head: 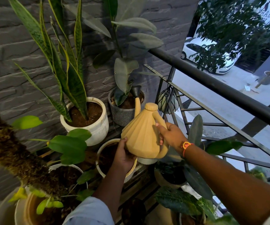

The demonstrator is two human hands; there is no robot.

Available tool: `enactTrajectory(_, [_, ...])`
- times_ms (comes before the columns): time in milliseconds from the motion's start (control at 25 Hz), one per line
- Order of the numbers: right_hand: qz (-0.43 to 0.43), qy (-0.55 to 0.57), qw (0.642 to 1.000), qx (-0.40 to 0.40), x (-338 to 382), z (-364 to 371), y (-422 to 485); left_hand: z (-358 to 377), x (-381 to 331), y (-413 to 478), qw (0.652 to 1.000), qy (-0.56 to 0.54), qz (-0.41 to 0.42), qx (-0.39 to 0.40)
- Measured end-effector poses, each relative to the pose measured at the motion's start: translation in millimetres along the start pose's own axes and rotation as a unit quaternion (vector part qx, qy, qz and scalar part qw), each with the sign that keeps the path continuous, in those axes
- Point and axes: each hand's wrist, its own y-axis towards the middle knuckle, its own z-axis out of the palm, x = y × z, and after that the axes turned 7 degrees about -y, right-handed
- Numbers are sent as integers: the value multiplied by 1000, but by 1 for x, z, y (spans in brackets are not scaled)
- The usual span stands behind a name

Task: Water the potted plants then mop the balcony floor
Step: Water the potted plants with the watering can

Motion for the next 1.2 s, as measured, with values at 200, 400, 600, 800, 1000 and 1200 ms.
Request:
enactTrajectory(200, [-27,-47,998,-9,-14,5,-18,-15,3,-4,1000,16,-15,13])
enactTrajectory(400, [-35,-96,995,2,-34,13,-50,-44,19,-11,998,54,-23,-9])
enactTrajectory(600, [-63,-148,986,36,-46,24,-97,-83,50,-55,998,48,-14,-24])
enactTrajectory(800, [-62,-174,981,65,-65,37,-150,-123,84,-127,997,45,-8,-67])
enactTrajectory(1000, [-63,-178,980,71,-94,54,-202,-165,112,-185,994,52,-7,-93])
enactTrajectory(1200, [-46,-153,985,67,-111,69,-242,-182,119,-232,992,80,-13,-100])
